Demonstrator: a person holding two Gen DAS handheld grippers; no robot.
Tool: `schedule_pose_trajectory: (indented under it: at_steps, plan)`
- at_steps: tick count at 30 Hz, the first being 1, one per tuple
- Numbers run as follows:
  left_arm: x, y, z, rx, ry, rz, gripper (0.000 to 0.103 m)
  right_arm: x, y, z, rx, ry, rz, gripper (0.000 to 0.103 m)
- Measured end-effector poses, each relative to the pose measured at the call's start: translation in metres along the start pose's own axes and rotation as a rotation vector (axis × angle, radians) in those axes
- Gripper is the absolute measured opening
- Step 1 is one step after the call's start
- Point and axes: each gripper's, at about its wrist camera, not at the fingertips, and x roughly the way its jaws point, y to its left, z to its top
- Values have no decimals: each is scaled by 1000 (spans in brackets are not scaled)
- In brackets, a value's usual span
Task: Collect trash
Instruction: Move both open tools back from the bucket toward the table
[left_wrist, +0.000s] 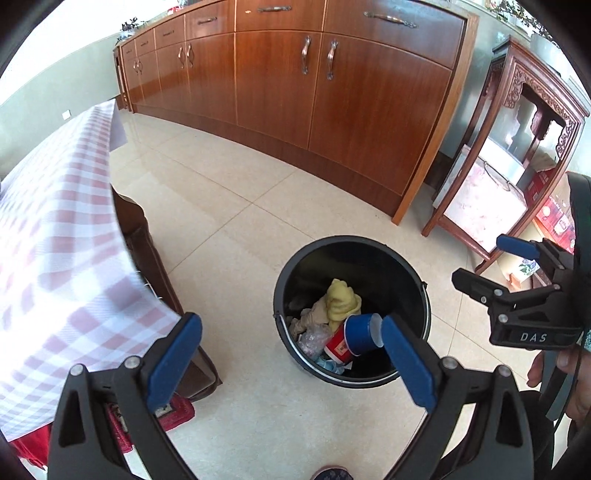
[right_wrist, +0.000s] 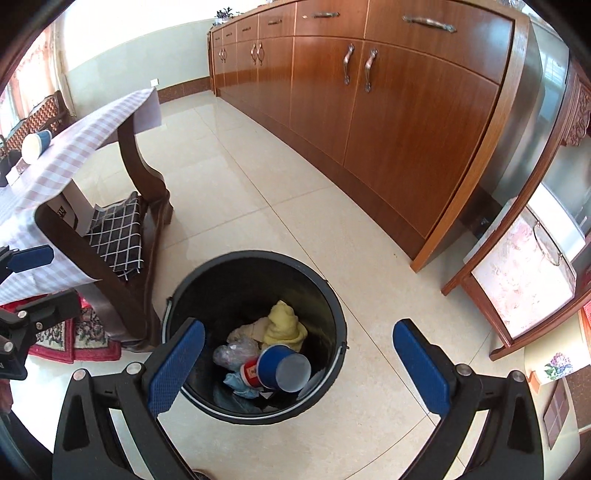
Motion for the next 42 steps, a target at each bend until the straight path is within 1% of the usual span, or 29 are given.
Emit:
schedule_pose_trajectory:
  at_steps: [2, 6, 11, 17, 21, 26, 29, 32, 36, 39, 42]
  plan:
    - [-10, 3, 0, -1, -13, 4, 98, -9, 7, 3, -8, -19, 2, 103]
    - [-30, 14, -1, -21, -49, 20, 98, -29, 23, 11, -27, -86, -4, 103]
    - [-53, 36, 1, -55, -89, 55, 98, -43, 40, 24, -33, -125, 15, 103]
    - [-77, 59, -1, -90, -136, 105, 98, -57, 72, 42, -80, -186, 29, 103]
    - [-90, 78, -5, -122, -159, 136, 98, -66, 94, 55, -89, -234, 49, 103]
    - [-108, 102, -11, -167, -188, 179, 98, -74, 122, 72, -104, -264, 99, 103]
    - [-121, 124, -17, -211, -218, 218, 98, -79, 144, 84, -133, -285, 122, 103]
    - [-133, 153, -25, -272, -239, 251, 98, -81, 170, 97, -165, -289, 182, 103]
    - [-147, 198, -37, -348, -252, 321, 98, -83, 215, 113, -234, -309, 249, 103]
    - [-159, 232, -44, -391, -261, 379, 98, -78, 252, 124, -296, -297, 282, 103]
    - [-169, 266, -51, -433, -263, 429, 98, -73, 289, 137, -322, -273, 302, 103]
